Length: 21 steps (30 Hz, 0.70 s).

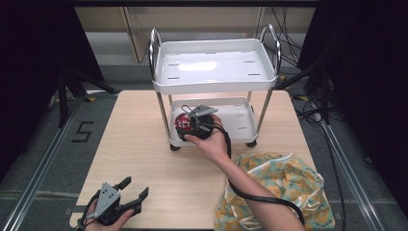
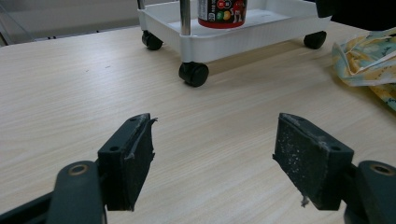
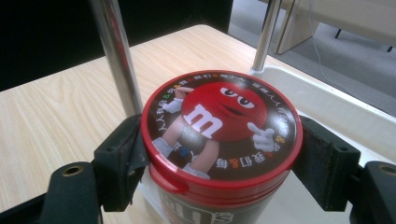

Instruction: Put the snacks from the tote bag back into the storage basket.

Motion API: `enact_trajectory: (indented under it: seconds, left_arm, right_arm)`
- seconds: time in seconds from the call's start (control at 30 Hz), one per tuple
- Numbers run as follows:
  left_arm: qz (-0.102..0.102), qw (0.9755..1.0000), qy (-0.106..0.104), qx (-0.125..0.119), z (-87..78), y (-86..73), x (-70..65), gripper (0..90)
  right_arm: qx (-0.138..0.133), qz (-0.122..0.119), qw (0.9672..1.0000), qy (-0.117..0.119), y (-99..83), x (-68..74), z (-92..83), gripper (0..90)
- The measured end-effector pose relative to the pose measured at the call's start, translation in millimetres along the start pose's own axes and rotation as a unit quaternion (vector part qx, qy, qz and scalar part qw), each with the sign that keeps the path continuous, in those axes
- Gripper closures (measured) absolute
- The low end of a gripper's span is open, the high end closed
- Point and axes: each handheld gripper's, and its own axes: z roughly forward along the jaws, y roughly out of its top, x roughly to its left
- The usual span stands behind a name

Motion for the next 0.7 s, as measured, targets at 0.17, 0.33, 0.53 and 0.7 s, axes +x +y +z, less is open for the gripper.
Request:
enact_trajectory:
  seconds: [0.17, 0.33, 0.53, 0.7]
  left_arm:
    - [0.000, 1.0000, 0.000, 0.002, 0.0, 0.0, -0.1, 27.6]
    - [0.000, 1.0000, 0.000, 0.002, -0.1, 0.0, -0.3, 27.6]
    - [0.002, 1.0000, 0.000, 0.002, -0.2, 0.1, 0.1, 27.6]
    - [0.003, 1.0000, 0.003, 0.003, -0.9, 0.3, 0.1, 27.6]
  right_arm:
    - [-0.002, 0.006, 1.0000, 0.008, -2.1, -2.3, 4.7, 26.2]
    - [0.012, 0.019, 0.9997, -0.011, -4.1, -1.5, 8.1, 26.2]
    - [0.008, 0.004, 0.9999, -0.009, -7.3, -3.1, 15.3, 26.1]
    - [0.012, 0.007, 0.9999, -0.001, -10.1, -3.2, 21.8, 26.1]
